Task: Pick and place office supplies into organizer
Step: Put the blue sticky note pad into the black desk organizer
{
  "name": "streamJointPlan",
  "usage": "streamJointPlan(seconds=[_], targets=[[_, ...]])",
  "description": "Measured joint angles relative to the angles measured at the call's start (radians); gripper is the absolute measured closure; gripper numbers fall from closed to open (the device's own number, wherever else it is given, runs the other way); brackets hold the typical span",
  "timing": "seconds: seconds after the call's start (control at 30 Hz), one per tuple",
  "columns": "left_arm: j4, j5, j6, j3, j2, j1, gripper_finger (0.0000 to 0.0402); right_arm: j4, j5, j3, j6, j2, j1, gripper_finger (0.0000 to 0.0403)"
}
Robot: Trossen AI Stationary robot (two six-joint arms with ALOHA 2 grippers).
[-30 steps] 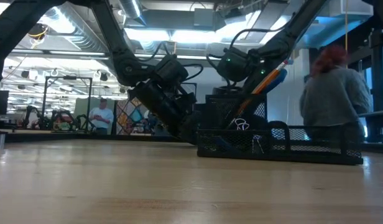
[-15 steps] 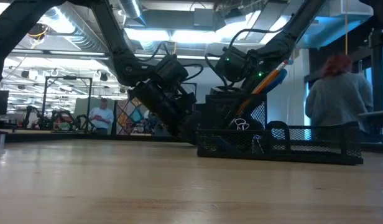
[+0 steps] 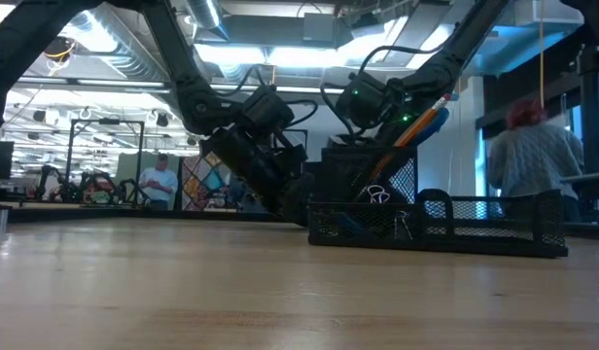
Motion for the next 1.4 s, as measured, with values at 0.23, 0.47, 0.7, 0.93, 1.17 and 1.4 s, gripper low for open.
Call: streamJointPlan(seconds=[0.23, 0.47, 0.7, 0.93, 1.17, 1.4], targets=[[0.0, 0.014, 0.0, 0.0, 0.0, 0.001, 0.0332, 0.063, 0.028, 0.0, 0.052, 0.0, 0.0, 0.022], [0.0, 0.021, -0.001, -0.001, 0.0, 0.001, 0.0332, 0.185, 0.025, 0.001, 0.063, 0.078, 0.0, 0.0221], [0.0, 0.023, -0.002, -0.001, 0.0, 0.001, 0.0332, 0.205, 0.025, 0.012, 0.09, 0.146, 0.003, 0.0221], [-0.003, 0.031, -0.009, 0.0, 0.0, 0.007, 0.0332, 0.177, 0.07, 0.016, 0.113, 0.113, 0.026, 0.0221], [-0.008, 0.033, -0.017, 0.0, 0.0, 0.011, 0.0332, 0.111, 0.138, 0.016, 0.168, 0.099, 0.055, 0.0221], [-0.008, 0.035, -0.018, 0.0, 0.0, 0.012, 0.0332, 0.095, 0.252, 0.015, 0.227, 0.1, 0.081, 0.0221]])
